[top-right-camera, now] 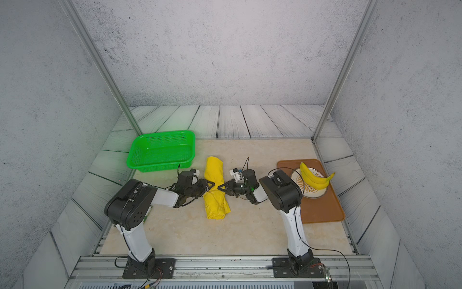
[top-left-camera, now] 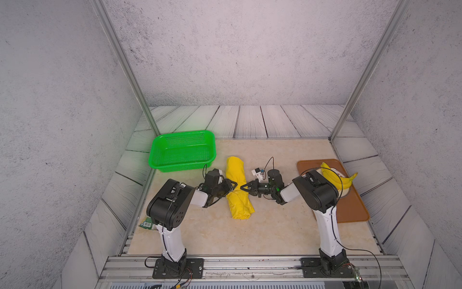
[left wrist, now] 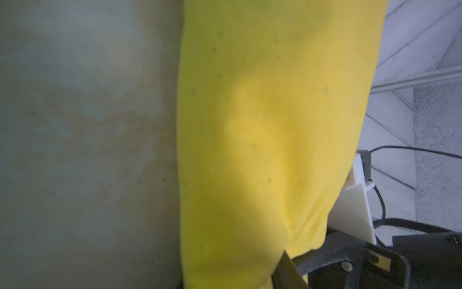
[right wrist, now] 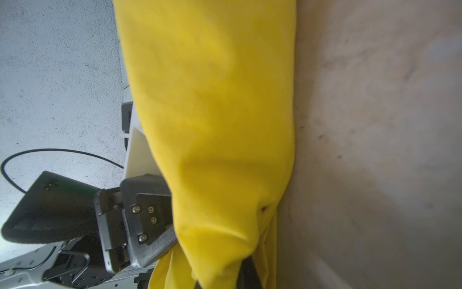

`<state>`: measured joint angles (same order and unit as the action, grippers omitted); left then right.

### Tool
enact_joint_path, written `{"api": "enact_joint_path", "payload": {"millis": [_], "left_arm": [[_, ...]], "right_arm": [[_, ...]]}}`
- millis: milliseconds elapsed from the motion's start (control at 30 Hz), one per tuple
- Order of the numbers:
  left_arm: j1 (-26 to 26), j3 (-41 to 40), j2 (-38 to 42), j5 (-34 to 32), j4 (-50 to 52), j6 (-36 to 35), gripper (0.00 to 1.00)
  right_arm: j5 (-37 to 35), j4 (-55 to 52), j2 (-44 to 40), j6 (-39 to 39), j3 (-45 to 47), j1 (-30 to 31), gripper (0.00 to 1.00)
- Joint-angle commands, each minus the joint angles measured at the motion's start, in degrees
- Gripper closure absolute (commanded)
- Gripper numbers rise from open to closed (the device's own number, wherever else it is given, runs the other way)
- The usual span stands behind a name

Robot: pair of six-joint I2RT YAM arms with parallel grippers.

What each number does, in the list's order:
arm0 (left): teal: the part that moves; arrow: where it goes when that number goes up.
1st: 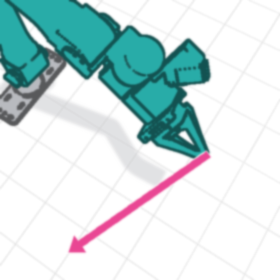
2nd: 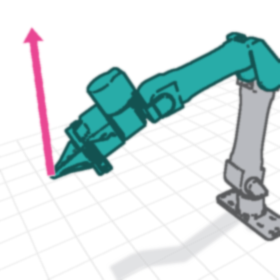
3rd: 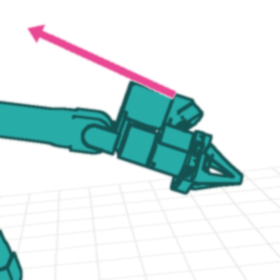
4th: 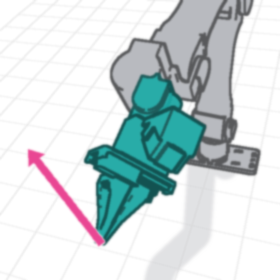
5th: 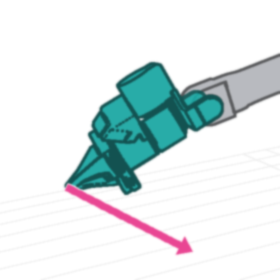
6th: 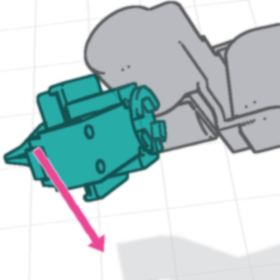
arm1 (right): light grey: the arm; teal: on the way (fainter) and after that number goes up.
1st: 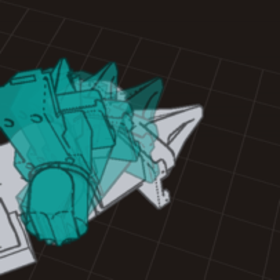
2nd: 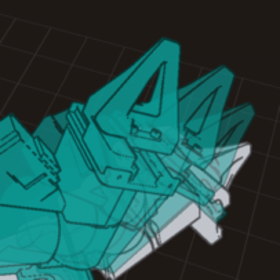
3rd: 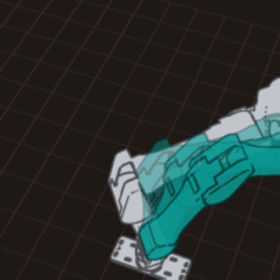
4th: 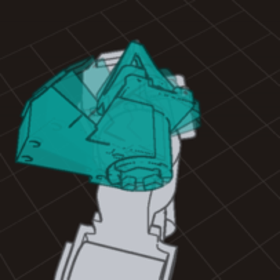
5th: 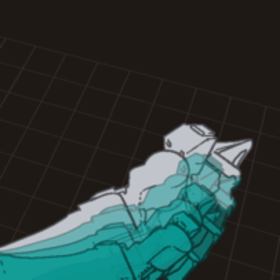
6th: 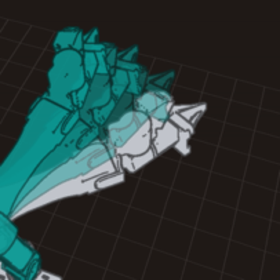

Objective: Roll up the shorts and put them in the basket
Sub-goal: Pick up the shorts from the center of the board.

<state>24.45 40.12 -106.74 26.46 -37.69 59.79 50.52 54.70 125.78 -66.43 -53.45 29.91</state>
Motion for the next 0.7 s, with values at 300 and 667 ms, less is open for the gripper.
{"api": "enact_joint_path", "payload": {"millis": [300, 667], "left_arm": [[0.51, 7.55, 4.69, -3.02, 18.94, -7.59, 1.0], [-0.08, 19.33, 11.6, -7.6, 41.4, -18.34, 1.0]], "right_arm": [[1.75, -12.73, -10.37, 11.18, 4.09, 0.45, 0.58], [-3.8, -26.7, -28.02, 20.57, 11.48, -2.87, 0.51]]}}
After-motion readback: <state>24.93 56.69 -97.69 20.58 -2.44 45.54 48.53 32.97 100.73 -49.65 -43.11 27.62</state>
